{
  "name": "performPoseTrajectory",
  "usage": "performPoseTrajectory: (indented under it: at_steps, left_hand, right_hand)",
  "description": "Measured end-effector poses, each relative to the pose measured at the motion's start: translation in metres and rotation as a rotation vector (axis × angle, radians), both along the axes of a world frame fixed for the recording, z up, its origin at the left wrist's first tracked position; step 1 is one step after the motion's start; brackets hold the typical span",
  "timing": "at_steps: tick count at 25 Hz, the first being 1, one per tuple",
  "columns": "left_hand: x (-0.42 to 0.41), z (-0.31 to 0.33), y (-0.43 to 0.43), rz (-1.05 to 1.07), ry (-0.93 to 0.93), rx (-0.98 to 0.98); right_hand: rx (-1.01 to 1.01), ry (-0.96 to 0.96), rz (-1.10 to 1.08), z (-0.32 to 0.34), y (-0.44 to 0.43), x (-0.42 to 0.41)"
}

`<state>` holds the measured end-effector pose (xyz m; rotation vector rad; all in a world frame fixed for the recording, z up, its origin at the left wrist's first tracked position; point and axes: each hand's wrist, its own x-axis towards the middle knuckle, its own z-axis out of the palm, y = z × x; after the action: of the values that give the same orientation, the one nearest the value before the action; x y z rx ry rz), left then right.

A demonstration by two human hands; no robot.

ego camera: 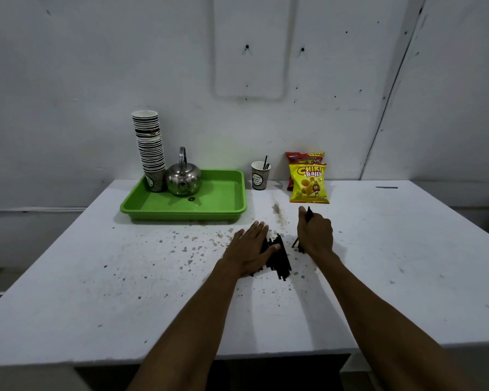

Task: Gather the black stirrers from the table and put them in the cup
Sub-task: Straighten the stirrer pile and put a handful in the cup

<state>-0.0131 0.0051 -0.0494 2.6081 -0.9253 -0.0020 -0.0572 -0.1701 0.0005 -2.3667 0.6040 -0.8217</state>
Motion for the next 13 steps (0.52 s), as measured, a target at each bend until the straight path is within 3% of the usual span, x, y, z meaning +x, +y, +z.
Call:
performPoseTrajectory:
  at_steps: [4, 9, 13]
  left_hand:
    - [0.001, 0.004, -0.003, 0.011, 0.018, -0.035]
    - [0.000, 0.011, -0.010, -0.028, 0.003, -0.059]
    - [0.026, 0.035, -0.021, -0.075, -0.139, -0.129]
  right_hand:
    - [-0.048, -0.043, 0.016, 0.001, -0.007, 0.006]
    - [0.033, 0.032, 0.043, -0.004, -0.009, 0.009]
    - [0.134, -0.019, 0.065, 0.029, -0.013, 0.030]
